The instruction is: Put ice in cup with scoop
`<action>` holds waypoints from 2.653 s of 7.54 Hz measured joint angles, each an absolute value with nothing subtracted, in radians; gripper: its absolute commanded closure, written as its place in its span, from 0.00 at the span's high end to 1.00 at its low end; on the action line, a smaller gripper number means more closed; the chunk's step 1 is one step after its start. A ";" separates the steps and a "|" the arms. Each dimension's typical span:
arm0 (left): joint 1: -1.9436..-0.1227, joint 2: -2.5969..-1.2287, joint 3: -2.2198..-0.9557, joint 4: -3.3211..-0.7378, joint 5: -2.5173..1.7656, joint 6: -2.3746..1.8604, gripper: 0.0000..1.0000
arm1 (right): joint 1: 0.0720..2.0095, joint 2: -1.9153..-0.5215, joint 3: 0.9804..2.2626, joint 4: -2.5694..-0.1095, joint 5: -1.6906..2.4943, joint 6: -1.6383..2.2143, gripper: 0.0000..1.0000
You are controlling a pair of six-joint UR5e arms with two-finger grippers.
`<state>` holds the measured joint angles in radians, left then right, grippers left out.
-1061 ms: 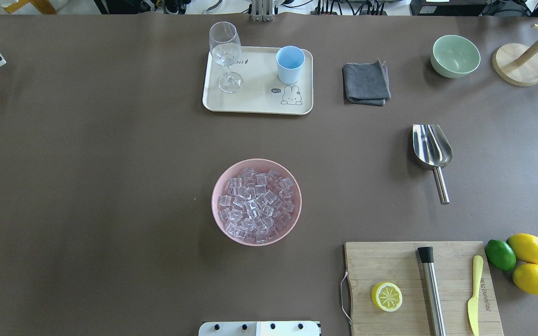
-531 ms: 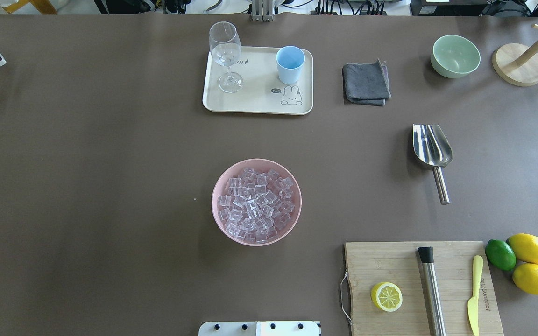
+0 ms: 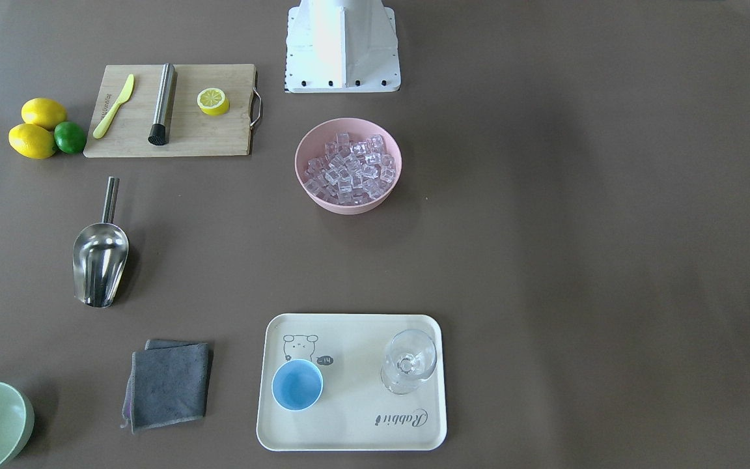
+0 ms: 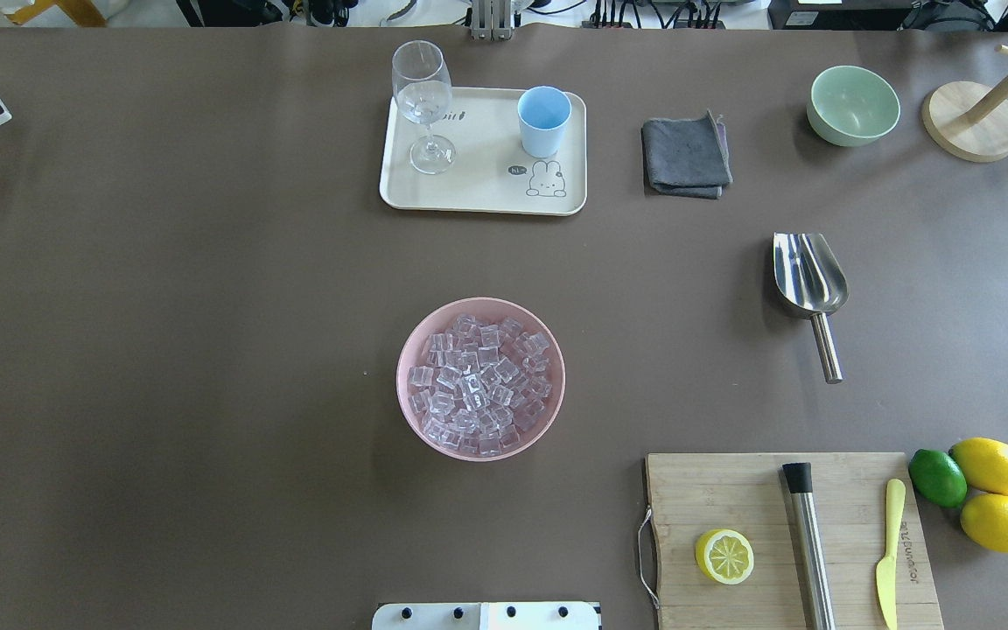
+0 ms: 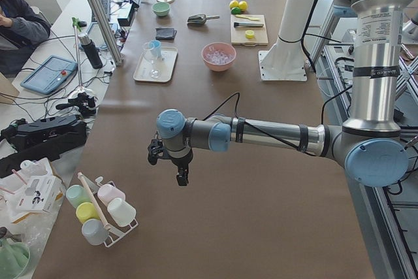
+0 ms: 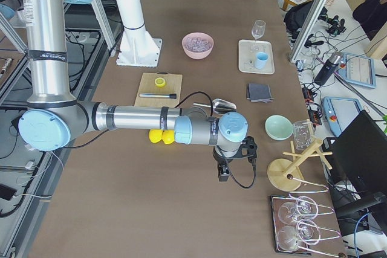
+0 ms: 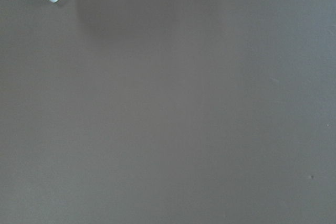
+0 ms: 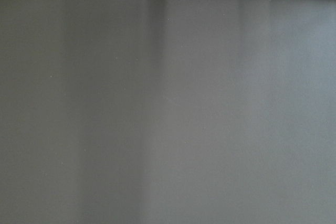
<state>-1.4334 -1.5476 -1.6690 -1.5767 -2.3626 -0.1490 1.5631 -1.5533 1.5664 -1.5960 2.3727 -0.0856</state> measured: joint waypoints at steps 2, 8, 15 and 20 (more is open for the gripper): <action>-1.412 -1.561 -1.674 -1.592 -2.375 -0.149 0.98 | 1.484 -1.557 1.592 -1.592 2.399 0.006 1.00; -1.182 -1.659 -1.721 -1.701 -2.506 -0.149 0.98 | 1.105 -1.615 1.777 -1.252 2.325 0.794 1.00; -0.909 -1.784 -1.703 -1.951 -2.510 -0.161 0.98 | 0.831 -1.544 1.797 -1.208 2.222 0.953 0.99; -0.732 -1.837 -1.716 -2.230 -2.366 -0.154 0.98 | 0.805 -1.490 1.762 -1.294 2.211 0.949 0.00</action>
<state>-0.7318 -1.8367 -1.7160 -2.2296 -2.3656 -0.1538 0.8047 -1.4902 1.7620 -1.2941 2.2106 0.9495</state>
